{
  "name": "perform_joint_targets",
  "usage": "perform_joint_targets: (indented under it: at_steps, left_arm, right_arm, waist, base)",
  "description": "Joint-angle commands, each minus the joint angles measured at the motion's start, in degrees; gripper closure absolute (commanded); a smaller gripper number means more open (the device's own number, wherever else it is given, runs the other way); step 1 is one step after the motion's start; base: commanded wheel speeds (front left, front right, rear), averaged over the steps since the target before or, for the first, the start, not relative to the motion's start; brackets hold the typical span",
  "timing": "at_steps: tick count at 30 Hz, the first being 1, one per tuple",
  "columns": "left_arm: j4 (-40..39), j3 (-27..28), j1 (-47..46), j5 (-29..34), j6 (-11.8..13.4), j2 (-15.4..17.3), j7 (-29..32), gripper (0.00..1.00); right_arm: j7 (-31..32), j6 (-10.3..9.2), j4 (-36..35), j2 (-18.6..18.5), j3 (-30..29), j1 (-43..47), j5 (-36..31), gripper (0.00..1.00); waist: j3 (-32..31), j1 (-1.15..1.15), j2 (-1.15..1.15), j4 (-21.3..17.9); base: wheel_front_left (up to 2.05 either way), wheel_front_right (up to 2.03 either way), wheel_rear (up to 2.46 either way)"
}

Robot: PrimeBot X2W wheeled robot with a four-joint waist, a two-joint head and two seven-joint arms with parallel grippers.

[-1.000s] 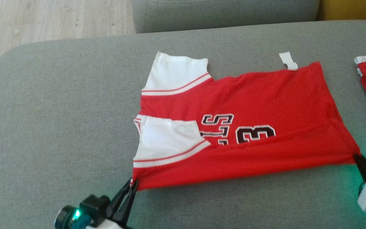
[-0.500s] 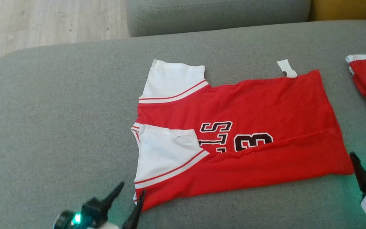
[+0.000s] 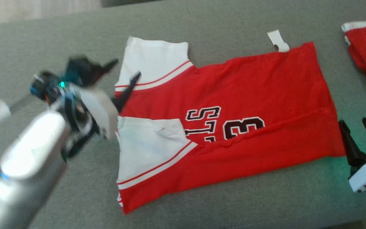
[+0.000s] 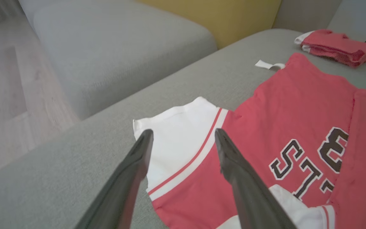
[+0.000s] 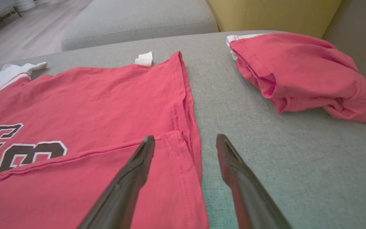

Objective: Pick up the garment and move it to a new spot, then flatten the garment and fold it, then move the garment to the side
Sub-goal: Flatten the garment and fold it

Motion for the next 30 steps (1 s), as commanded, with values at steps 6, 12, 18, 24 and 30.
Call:
perform_joint_targets:
  at_steps: [6, 12, 18, 24, 30]
  left_arm:
    - [6.25, 3.45, -15.18, -9.78, -1.46, 2.89, 13.57, 0.0]
    - [12.47, 2.49, -22.64, -11.62, -1.6, 4.34, 20.34, 0.0]
    - [17.01, 0.82, -25.62, -10.53, -1.63, 5.84, 22.82, 0.0]
    - [21.27, -0.59, -26.45, -7.09, -1.48, 8.52, 21.03, 0.0]
    - [23.53, -0.54, -26.79, -6.65, -1.42, 8.89, 19.13, 0.0]
  right_arm:
    - [0.12, 0.37, -3.26, -0.01, 0.93, -3.08, -1.02, 0.0]
    - [-0.8, 0.37, -2.82, 1.0, 1.6, -4.68, -0.91, 0.0]
    - [-1.82, 0.37, -1.94, 1.79, 2.5, -5.6, -0.7, 0.0]
    - [-2.85, 0.37, -0.57, 2.23, 3.84, -6.76, -0.33, 0.0]
    - [-3.74, 0.37, 0.73, 2.12, 4.3, -7.1, 0.1, 0.0]
  waist:
    - [5.88, -0.02, 0.0, -5.56]
    - [9.29, -0.02, 0.0, -8.85]
    - [11.38, -0.02, 0.0, -11.14]
    - [12.74, -0.02, 0.0, -12.82]
    - [13.53, -0.02, 0.0, -13.6]
  base:
    - [0.0, 0.0, 0.0]
    - [0.0, 0.0, 0.0]
    - [0.0, 0.0, 0.0]
    - [0.0, 0.0, 0.0]
    - [0.0, 0.0, 0.0]
